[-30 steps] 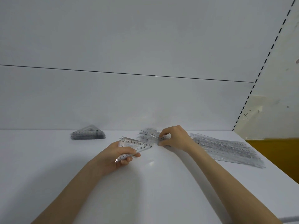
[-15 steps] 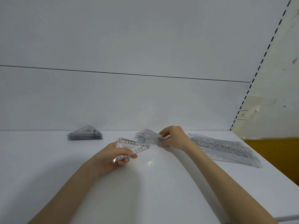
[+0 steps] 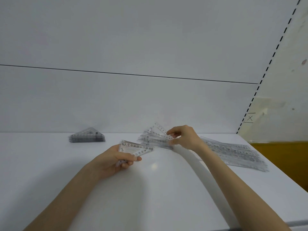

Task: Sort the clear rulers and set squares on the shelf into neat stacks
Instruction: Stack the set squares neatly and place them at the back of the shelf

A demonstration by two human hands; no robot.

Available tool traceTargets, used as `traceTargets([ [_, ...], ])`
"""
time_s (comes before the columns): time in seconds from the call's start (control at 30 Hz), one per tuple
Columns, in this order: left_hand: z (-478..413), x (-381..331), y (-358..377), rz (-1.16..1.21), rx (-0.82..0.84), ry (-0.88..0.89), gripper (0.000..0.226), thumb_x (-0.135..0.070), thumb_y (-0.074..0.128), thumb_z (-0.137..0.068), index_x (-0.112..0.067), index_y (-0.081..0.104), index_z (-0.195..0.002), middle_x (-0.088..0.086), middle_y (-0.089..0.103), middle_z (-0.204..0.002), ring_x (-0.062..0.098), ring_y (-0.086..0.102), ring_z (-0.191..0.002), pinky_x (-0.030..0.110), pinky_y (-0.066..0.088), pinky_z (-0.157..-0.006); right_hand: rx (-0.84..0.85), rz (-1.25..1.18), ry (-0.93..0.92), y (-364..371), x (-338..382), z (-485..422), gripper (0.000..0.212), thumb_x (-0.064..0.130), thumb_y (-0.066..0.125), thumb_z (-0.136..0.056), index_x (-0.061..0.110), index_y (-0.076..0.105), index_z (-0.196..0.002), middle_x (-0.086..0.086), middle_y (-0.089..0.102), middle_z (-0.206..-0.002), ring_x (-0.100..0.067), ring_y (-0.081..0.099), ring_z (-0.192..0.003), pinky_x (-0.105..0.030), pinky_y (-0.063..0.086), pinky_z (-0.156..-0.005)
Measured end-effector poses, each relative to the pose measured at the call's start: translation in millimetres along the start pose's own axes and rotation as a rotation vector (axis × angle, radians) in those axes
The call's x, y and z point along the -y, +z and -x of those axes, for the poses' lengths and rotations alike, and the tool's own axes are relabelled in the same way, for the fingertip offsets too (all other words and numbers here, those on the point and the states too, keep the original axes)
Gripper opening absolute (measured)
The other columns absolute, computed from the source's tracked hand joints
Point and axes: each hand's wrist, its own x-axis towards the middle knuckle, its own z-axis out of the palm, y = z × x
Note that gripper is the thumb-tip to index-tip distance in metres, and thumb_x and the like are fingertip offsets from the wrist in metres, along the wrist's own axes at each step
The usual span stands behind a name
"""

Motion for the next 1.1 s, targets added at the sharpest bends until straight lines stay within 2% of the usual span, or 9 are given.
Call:
traceTargets([
  [0.1,0,0,1,0.006,0.029,0.011,0.099,-0.027,0.097,-0.027,0.003,0.060,-0.114,0.020,0.068,-0.093,0.010,0.050,-0.056,0.016,0.040,-0.045,0.028,-0.103,-0.207,0,14,12,0.037,-0.001,0.082,-0.069,0.013,0.074,-0.101,-0.004,0.063,-0.096,-0.010,0.057,-0.083,-0.020,0.049,-0.076],
  [0.27,3,-1,4,0.038,0.057,0.034,0.099,-0.028,0.097,-0.033,0.002,0.057,-0.118,0.020,0.068,-0.094,0.012,0.053,-0.058,0.018,0.043,-0.047,0.122,0.062,-0.490,21,38,18,0.039,0.008,0.083,-0.070,0.010,0.073,-0.108,-0.005,0.067,-0.100,-0.013,0.061,-0.082,-0.024,0.051,-0.076],
  [0.47,3,0,5,0.035,0.015,0.031,0.094,-0.029,0.097,-0.033,0.000,0.062,-0.115,0.020,0.068,-0.094,0.013,0.052,-0.056,0.019,0.041,-0.045,0.051,0.141,-0.524,38,38,12,0.040,0.013,0.083,-0.071,0.012,0.073,-0.110,-0.006,0.068,-0.101,-0.025,0.063,-0.086,-0.007,0.038,-0.073],
  [0.6,1,0,3,0.081,-0.005,0.023,0.069,-0.013,0.091,-0.053,0.004,0.060,-0.112,0.021,0.067,-0.087,0.010,0.046,-0.050,0.015,0.035,-0.038,0.093,0.192,-0.493,43,41,16,0.045,0.025,0.084,-0.071,0.018,0.071,-0.114,-0.002,0.066,-0.110,-0.016,0.060,-0.099,-0.027,0.046,-0.085],
  [0.73,0,-1,5,0.108,-0.082,0.003,0.021,0.007,0.054,-0.089,0.003,0.058,-0.110,0.018,0.067,-0.081,0.009,0.042,-0.047,0.014,0.031,-0.037,-0.013,0.038,-0.325,19,27,10,0.035,0.028,0.076,-0.081,0.016,0.071,-0.113,0.002,0.070,-0.106,0.000,0.059,-0.083,-0.016,0.044,-0.079],
  [0.8,-1,-1,4,0.122,-0.107,0.000,0.019,0.008,0.050,-0.091,0.003,0.058,-0.107,0.019,0.067,-0.080,0.010,0.042,-0.047,0.014,0.030,-0.036,-0.094,0.090,-0.162,6,11,1,0.035,0.032,0.068,-0.088,0.014,0.068,-0.118,0.000,0.069,-0.110,-0.004,0.060,-0.089,-0.026,0.048,-0.086],
  [0.9,-2,0,3,0.113,-0.132,-0.009,0.021,0.007,0.049,-0.092,0.003,0.057,-0.110,0.019,0.068,-0.081,0.009,0.043,-0.047,0.014,0.031,-0.037,0.075,0.324,0.043,9,-9,-11,0.058,0.050,0.063,-0.087,0.009,0.059,-0.128,-0.005,0.062,-0.125,-0.020,0.056,-0.113,-0.037,0.045,-0.097],
  [1.03,-2,-2,5,0.105,-0.141,-0.007,0.020,0.007,0.048,-0.092,0.003,0.058,-0.109,0.020,0.068,-0.081,0.009,0.043,-0.047,0.014,0.031,-0.036,0.092,0.331,0.051,24,-19,-20,0.044,0.050,0.061,-0.086,0.007,0.065,-0.082,-0.009,0.064,-0.080,-0.029,0.060,-0.087,-0.033,0.046,-0.072],
  [1.1,-1,-3,5,0.102,-0.147,-0.008,0.020,0.006,0.048,-0.092,0.003,0.058,-0.109,0.020,0.068,-0.081,0.009,0.043,-0.046,0.014,0.031,-0.036,0.039,0.293,0.038,26,-19,-22,0.028,0.046,0.066,-0.084,0.018,0.071,-0.083,-0.003,0.067,-0.083,-0.024,0.062,-0.086,-0.033,0.048,-0.074],
])
